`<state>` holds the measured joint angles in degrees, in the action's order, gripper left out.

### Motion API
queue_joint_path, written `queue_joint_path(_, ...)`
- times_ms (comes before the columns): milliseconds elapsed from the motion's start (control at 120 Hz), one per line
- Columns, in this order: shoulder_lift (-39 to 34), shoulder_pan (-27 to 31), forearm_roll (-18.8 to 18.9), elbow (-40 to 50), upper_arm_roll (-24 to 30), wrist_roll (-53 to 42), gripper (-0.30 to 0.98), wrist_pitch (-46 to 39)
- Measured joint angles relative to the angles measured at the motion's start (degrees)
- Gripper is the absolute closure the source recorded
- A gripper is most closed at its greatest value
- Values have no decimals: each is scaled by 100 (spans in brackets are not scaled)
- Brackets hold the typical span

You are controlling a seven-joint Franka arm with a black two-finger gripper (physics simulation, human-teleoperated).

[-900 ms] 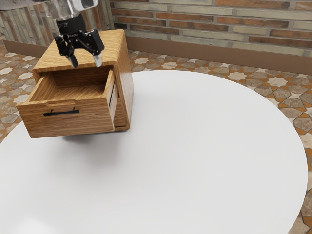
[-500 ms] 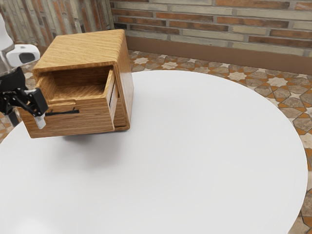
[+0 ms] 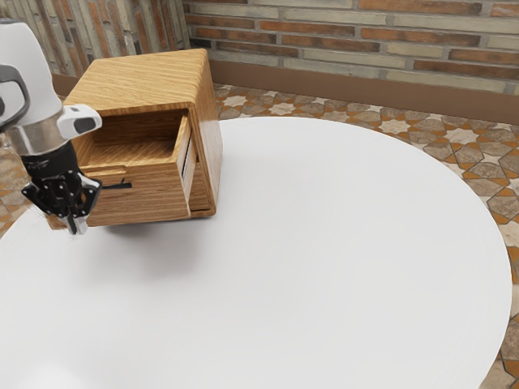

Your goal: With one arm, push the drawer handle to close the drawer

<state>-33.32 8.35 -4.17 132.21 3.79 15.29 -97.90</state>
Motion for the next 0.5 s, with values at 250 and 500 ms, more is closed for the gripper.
queue_joint_path(250,366,5,41,-241,-182,272,77,-434)
queue_joint_path(500,891,9,76,-498,-360,455,77,-599)
